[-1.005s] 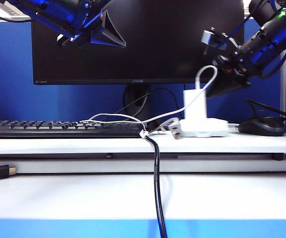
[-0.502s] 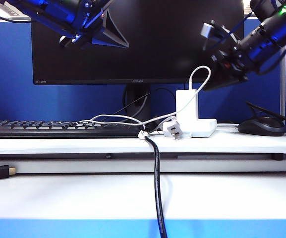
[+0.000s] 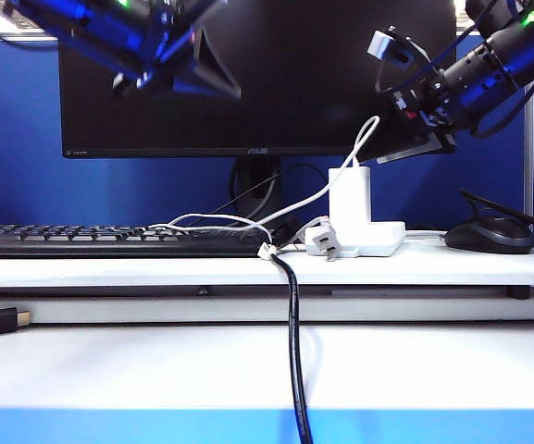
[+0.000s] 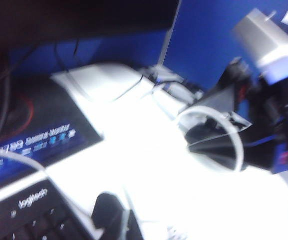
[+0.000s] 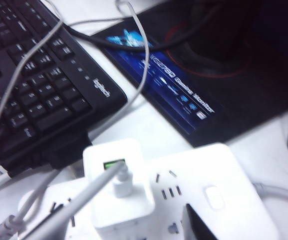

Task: Unplug the white charger from the socket, then place it next to the socket.

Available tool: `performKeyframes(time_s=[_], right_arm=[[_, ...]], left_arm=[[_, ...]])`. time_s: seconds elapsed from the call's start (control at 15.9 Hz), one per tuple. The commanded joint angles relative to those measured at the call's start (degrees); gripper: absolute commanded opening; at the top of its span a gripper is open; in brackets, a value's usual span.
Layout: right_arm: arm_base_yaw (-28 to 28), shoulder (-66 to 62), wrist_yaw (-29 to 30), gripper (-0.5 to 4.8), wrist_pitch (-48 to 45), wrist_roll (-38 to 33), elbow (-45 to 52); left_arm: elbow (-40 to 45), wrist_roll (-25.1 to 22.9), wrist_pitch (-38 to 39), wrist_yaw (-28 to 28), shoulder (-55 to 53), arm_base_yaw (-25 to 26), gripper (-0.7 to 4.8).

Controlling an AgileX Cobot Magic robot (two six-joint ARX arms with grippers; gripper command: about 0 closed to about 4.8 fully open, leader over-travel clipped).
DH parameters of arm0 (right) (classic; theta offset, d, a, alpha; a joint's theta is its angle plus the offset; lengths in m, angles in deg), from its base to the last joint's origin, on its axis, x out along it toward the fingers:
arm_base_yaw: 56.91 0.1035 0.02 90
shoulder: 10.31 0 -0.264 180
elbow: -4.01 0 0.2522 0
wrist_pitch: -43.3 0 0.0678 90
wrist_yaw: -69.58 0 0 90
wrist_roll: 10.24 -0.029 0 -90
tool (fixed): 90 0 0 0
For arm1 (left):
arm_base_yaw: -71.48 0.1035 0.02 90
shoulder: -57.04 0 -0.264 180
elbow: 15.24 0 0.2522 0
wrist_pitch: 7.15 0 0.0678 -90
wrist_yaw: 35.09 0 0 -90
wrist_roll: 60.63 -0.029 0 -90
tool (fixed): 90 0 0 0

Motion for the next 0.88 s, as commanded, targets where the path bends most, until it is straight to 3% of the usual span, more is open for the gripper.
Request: performKeyframes(time_s=[0.06,0.31,0.44,0.88], right_arm=[[0.1,-1.2,3.2,2.92,-2.3,0.3,-0.3],[0.2,-3.2,4.6,2.91,-4.3,0.3,-0.3],[0.2,-3.8,5.3,2.68,-5.5,0.2,-0.3],[0.9,-6.3,5.9,2.7,-7.0,0.2,-0.3]], left_arm=[[-0.2,0.2,-0.9,0.4,-0.7,-0.1,-0.05],[-0.4,0.2,-2.3,0.8,-2.2,-0.1,-0.05],[-0.5,0.5,-4.5,3.2,-4.1,-0.3,-0.05],[-4.7,-0.2,-8.2,8.8,-12.3,-0.7,-0.05]])
